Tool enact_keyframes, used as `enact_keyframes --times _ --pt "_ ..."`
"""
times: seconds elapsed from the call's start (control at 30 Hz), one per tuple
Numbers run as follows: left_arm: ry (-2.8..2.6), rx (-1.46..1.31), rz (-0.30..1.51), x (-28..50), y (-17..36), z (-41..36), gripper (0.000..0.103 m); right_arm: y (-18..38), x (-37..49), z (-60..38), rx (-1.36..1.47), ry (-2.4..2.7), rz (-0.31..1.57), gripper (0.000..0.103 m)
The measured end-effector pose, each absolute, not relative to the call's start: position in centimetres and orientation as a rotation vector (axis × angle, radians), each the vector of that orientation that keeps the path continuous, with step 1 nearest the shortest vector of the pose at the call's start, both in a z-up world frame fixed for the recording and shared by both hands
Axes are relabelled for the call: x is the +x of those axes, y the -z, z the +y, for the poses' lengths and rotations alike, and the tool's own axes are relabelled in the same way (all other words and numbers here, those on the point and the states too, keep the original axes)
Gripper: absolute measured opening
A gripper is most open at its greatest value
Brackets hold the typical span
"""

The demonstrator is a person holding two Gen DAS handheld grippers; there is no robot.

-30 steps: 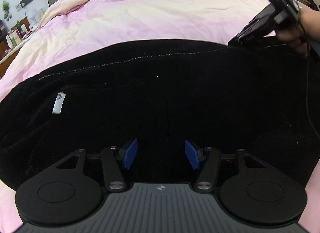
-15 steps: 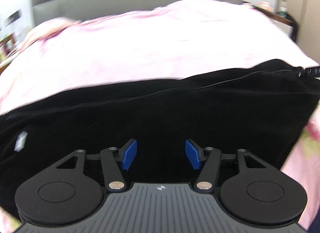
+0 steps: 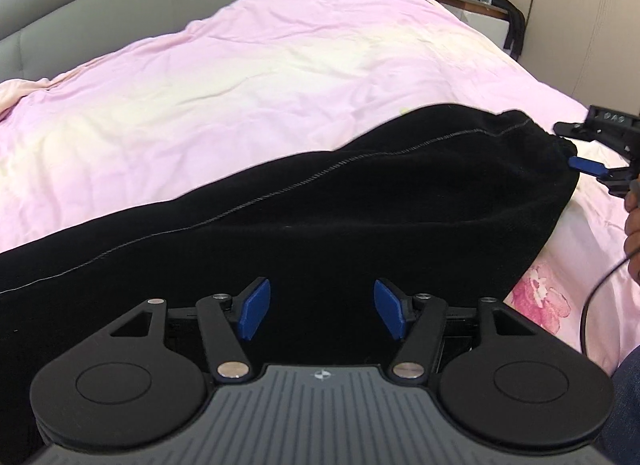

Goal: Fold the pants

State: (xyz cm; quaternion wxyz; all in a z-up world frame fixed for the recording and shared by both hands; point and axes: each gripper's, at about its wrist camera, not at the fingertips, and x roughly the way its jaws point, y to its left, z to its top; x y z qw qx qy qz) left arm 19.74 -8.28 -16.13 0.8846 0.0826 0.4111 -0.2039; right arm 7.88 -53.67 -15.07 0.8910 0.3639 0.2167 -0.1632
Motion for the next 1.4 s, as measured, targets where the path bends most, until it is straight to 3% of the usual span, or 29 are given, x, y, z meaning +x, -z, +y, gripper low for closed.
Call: enact_keyframes --times 0.07,0.17,0.23,0.27,0.33,0.57,0.63,0.7,0.83,1.0,1.2,1.27,1.3,1.4 --pt "0.425 0.201 0.887 20.3 17.2 -9.0 0.071 15.7 6.9 -55.1 0.852 0.376 0.427 0.052" --pt "0.394 0.178 0.929 20.8 18.8 -9.9 0.075 15.5 5.9 -55.3 0.856 0.527 0.421 0.067" --pt "0.37 0.102 0.962 21.5 19.2 -9.4 0.081 16.3 6.1 -55.9 0.929 0.497 0.439 0.067" --pt "0.363 0.07 0.976 21.7 19.1 -9.0 0.081 17.3 6.0 -56.5 1.005 0.458 0.45 0.067" --pt "0.342 0.016 0.968 22.2 18.1 -8.7 0.071 19.1 6.8 -57.0 1.148 0.385 0.473 0.067" --pt "0.415 -0.079 0.901 23.7 14.8 -11.1 0.073 21.8 8.2 -58.4 1.294 0.332 0.444 0.066" --pt "0.395 -0.045 0.929 24.6 15.7 -12.3 0.072 22.6 8.1 -58.9 1.349 0.306 0.409 0.048" --pt "0.368 -0.039 0.968 25.5 16.9 -13.1 0.069 23.0 8.3 -59.3 1.374 0.287 0.397 0.038" --pt "0.299 0.057 0.966 25.0 18.2 -14.6 0.073 22.6 8.2 -59.2 1.341 0.278 0.395 0.031" --pt "0.272 0.031 1.013 25.5 20.2 -14.6 0.076 19.2 8.2 -57.6 1.105 0.264 0.376 0.022" --pt "0.306 -0.12 1.025 25.7 20.2 -12.3 0.075 10.1 7.5 -47.7 0.47 0.033 0.159 0.02" --pt "0.303 -0.203 1.013 25.5 19.7 -10.9 0.063 8.5 7.3 -43.3 0.284 -0.071 0.115 0.02" --pt "0.293 -0.247 1.003 25.2 19.2 -9.8 0.051 8.2 7.3 -41.3 0.218 -0.111 0.116 0.02" --pt "0.254 -0.305 0.949 23.4 17.5 -6.1 0.05 8.4 7.6 -35.6 0.052 -0.182 0.162 0.019"
